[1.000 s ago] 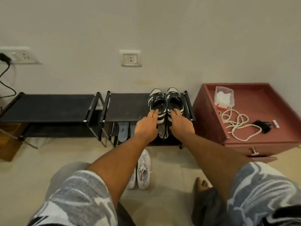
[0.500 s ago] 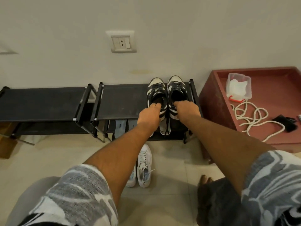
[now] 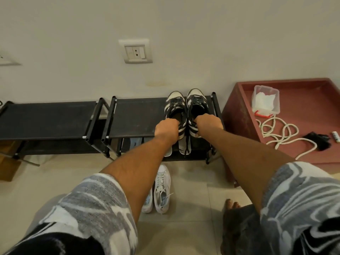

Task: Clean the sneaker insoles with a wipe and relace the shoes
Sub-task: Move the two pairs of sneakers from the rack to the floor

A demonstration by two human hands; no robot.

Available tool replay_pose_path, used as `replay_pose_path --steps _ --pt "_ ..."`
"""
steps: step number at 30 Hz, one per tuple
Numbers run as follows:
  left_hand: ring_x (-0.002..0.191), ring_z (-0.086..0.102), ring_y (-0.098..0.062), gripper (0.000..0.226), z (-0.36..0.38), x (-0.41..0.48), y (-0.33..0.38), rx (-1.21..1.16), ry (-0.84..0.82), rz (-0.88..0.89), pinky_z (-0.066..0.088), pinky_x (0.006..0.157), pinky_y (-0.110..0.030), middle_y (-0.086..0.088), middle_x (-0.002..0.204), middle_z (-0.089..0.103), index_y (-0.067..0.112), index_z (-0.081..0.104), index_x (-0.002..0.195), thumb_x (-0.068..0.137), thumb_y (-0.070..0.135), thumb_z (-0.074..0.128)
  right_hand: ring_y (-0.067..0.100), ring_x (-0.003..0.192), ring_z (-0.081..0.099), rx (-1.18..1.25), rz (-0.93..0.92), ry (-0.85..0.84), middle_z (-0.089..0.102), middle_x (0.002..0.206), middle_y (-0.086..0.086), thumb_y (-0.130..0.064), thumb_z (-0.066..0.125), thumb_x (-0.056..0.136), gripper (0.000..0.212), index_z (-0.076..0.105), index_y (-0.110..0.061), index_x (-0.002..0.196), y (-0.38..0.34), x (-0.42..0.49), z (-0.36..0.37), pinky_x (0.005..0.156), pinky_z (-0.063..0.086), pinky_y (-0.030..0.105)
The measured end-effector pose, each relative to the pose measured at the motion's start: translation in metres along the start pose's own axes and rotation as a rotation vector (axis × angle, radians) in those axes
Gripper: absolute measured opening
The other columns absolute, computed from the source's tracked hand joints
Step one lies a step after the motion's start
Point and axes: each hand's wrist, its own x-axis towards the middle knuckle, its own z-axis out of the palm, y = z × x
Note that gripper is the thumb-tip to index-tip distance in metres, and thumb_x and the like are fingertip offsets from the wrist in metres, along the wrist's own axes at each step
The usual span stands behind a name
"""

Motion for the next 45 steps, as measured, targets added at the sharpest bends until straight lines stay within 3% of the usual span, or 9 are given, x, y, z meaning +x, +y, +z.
replay_pose_path --steps 4,9,13,20,24,30,40,45 --pt "0.095 0.069 -0.031 0.014 0.008 -0.029 0.008 0.015 0.018 0.02 0.051 0.071 -0.04 -0.007 0.104 0.07 0.02 0.067 0.106 0.095 0.016 0.074 0.031 0.089 0.069 -0.018 -0.011 0.054 0.068 0.095 0.006 -0.008 0.071 0.089 0.025 0.069 -0.02 0.111 0.007 -0.027 0.009 0.074 0.059 0.044" --pt "0.096 0.071 -0.034 0.016 0.019 -0.074 0.02 0.033 0.104 0.05 0.049 0.067 -0.039 -0.006 0.105 0.07 0.021 0.066 0.105 0.094 0.013 0.073 0.03 0.094 0.07 -0.01 -0.037 0.102 0.071 0.101 0.005 -0.019 0.075 0.092 0.022 0.068 -0.021 0.113 0.014 -0.077 0.016 0.077 0.059 0.044" --pt "0.097 0.07 -0.034 0.014 0.028 -0.119 0.03 0.035 0.15 0.072 0.043 0.066 -0.038 -0.005 0.108 0.067 0.02 0.065 0.105 0.095 0.013 0.07 0.032 0.102 0.07 0.012 -0.068 0.126 0.071 0.109 0.005 -0.021 0.074 0.093 0.022 0.067 -0.022 0.114 0.02 -0.125 0.024 0.076 0.053 0.041" --pt "0.093 0.071 -0.033 0.018 0.062 -0.19 0.041 0.014 0.143 0.095 0.043 0.065 -0.037 -0.004 0.11 0.067 0.02 0.066 0.107 0.095 0.008 0.067 0.035 0.099 0.07 0.019 -0.067 0.144 0.072 0.108 0.006 -0.017 0.067 0.094 0.017 0.067 -0.022 0.11 0.022 -0.195 0.063 0.069 0.047 0.04" --pt "0.1 0.07 -0.034 0.02 0.09 -0.22 0.046 -0.009 0.093 0.082 0.05 0.072 -0.04 -0.007 0.118 0.067 0.019 0.066 0.114 0.097 0.008 0.063 0.034 0.097 0.071 0.065 -0.058 0.074 0.072 0.106 0.006 -0.023 0.069 0.094 0.015 0.067 -0.022 0.109 0.02 -0.223 0.098 0.075 0.056 0.042" --pt "0.105 0.069 -0.036 0.02 0.137 -0.24 0.036 0.0 -0.048 0.079 0.057 0.081 -0.045 -0.01 0.123 0.064 0.017 0.064 0.121 0.101 0.014 0.062 0.035 0.101 0.07 0.071 -0.066 -0.065 0.071 0.11 0.007 -0.028 0.072 0.093 0.017 0.067 -0.022 0.108 0.008 -0.236 0.143 0.078 0.055 0.042" --pt "0.103 0.072 -0.034 0.026 0.21 -0.225 0.021 -0.014 -0.164 0.058 0.056 0.079 -0.044 -0.007 0.118 0.067 0.02 0.066 0.118 0.098 0.005 0.059 0.03 0.104 0.07 0.02 -0.064 -0.243 0.072 0.112 0.007 -0.017 0.057 0.1 0.018 0.069 -0.02 0.113 -0.005 -0.208 0.22 0.087 0.058 0.041" --pt "0.109 0.07 -0.035 0.036 0.242 -0.213 0.012 -0.015 -0.232 0.052 0.055 0.085 -0.044 -0.01 0.125 0.066 0.018 0.066 0.123 0.099 -0.001 0.047 0.029 0.109 0.067 0.049 -0.078 -0.31 0.067 0.118 0.008 -0.012 0.049 0.102 0.023 0.064 -0.018 0.119 -0.011 -0.188 0.26 0.09 0.057 0.041"
